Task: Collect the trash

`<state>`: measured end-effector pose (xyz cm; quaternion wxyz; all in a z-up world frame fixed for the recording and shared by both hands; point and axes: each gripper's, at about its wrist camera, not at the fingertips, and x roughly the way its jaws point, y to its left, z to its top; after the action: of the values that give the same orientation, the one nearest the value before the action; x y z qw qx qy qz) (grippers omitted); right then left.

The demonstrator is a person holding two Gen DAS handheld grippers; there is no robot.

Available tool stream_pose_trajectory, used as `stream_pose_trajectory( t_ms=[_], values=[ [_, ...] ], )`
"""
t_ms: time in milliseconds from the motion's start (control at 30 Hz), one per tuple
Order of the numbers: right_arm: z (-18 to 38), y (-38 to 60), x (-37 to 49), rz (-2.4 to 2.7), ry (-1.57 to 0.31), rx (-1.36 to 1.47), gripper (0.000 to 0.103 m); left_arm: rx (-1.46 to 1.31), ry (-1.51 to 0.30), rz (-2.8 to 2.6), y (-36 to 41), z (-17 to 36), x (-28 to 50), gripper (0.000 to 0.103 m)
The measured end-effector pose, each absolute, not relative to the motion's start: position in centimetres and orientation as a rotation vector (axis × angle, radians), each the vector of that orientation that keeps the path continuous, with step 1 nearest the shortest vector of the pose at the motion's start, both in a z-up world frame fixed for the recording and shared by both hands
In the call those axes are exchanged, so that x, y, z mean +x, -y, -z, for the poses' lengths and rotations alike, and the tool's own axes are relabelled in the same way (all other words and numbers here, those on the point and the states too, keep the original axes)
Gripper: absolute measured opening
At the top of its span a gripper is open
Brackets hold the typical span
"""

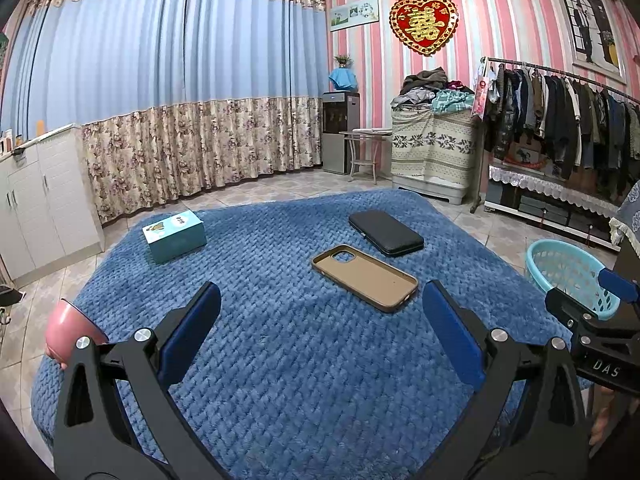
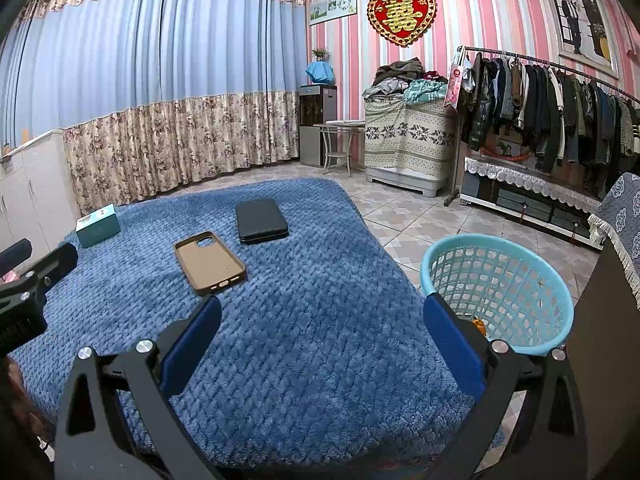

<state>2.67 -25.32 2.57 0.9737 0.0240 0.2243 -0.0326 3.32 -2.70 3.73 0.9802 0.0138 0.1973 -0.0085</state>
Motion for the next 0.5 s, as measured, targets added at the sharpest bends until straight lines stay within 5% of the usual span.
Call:
stream_pose_trajectory(
  t_ms=[500],
  values=[
    [-2.59, 25.36, 2.66, 0.065, -0.453, 0.048, 0.099, 0.028, -0.398, 0.019, 2.77, -3.62, 3.30, 0.098]
  ],
)
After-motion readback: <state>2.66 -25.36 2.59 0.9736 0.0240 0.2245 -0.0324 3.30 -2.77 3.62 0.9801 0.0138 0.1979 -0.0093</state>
